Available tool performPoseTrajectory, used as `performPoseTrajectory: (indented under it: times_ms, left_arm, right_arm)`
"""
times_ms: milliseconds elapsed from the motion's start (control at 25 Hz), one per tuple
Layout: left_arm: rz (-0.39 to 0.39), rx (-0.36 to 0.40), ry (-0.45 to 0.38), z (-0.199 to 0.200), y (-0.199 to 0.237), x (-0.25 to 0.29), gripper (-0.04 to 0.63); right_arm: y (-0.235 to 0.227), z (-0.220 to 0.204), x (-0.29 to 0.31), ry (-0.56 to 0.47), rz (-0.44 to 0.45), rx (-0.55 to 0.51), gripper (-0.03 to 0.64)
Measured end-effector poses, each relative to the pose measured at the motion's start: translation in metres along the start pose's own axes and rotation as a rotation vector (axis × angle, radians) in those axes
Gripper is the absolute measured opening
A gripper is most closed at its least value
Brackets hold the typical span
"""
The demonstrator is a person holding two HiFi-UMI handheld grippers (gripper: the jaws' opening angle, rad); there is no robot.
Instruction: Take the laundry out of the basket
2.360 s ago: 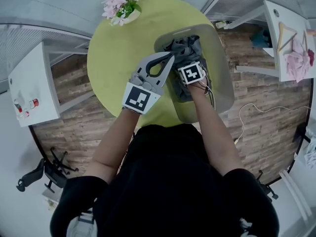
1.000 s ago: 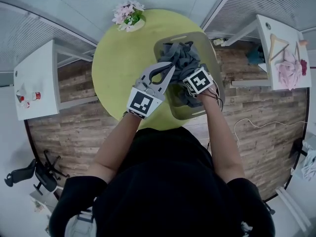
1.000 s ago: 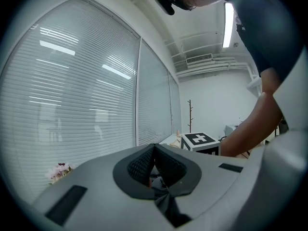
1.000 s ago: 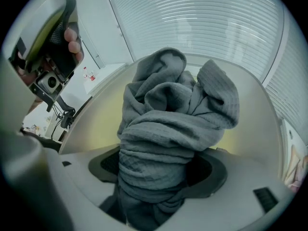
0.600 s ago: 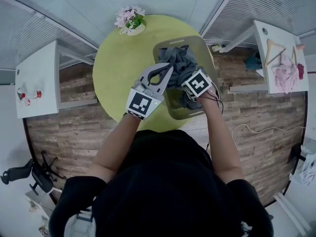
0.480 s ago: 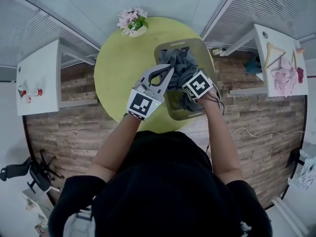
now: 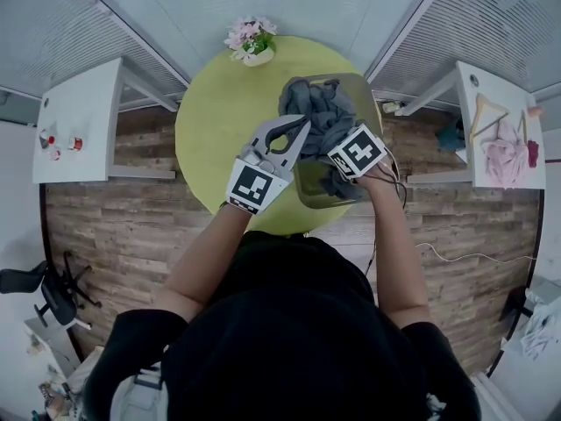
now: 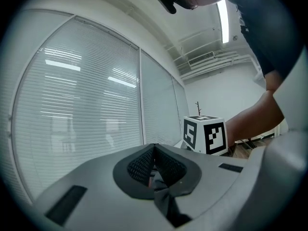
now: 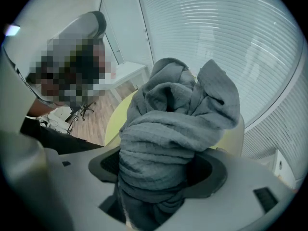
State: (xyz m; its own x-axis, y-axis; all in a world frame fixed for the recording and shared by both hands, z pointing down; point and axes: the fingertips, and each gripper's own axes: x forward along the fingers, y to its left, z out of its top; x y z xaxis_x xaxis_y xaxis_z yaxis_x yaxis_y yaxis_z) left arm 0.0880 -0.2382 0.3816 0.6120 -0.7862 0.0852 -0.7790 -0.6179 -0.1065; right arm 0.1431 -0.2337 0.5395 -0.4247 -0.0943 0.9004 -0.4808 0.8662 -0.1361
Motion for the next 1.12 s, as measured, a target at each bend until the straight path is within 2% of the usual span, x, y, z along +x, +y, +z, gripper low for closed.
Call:
performPoseTrajectory:
  times_ms: [200, 640, 1120]
  left_arm:
    - [0.032, -0.007, -0.013, 0.008, -0.010, -0.015, 0.006]
    - [0.091, 0.046, -0.008, 0.024, -0.032, -0.050, 0.006]
    - [0.138, 0.046, -0.029, 0.028, -0.011, -0.090, 0.006]
  right_arm:
    - [0.018, 0.004, -0.015, 0.002, 0.024, -0.064, 0.380]
    - [0.059, 0.014, -0.042, 0.010, 0.045, -0.206, 0.380]
    - [0.112, 0.057, -0.049, 0.003, 0.089, -0.298, 0.380]
